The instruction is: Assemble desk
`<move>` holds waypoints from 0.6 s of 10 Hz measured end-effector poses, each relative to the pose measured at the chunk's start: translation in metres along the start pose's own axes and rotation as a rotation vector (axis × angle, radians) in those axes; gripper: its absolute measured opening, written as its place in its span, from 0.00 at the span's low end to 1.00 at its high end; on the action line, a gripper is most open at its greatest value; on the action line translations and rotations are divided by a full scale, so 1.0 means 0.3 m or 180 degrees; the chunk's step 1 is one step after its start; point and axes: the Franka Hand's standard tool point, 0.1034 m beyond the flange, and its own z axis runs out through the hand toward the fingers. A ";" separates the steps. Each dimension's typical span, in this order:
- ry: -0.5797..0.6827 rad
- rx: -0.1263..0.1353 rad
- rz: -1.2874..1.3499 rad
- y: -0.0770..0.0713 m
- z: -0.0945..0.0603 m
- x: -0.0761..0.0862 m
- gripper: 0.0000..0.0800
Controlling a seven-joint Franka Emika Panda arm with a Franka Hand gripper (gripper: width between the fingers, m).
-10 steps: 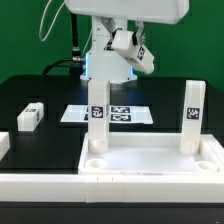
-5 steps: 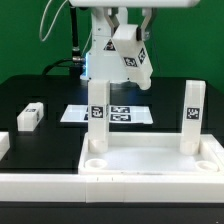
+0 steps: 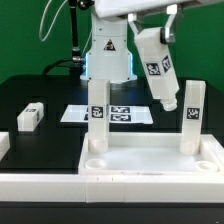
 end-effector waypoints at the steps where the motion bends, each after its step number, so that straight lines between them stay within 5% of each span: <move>1: 0.0045 0.0040 -0.0015 -0.016 0.009 -0.021 0.36; 4: 0.0226 0.0012 -0.0732 -0.151 0.077 -0.035 0.36; 6: 0.0181 0.0024 -0.0839 -0.174 0.086 -0.066 0.36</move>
Offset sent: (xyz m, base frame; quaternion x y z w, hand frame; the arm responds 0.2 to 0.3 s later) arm 0.0476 0.0127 0.0045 -0.0482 0.1207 -0.2490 0.9597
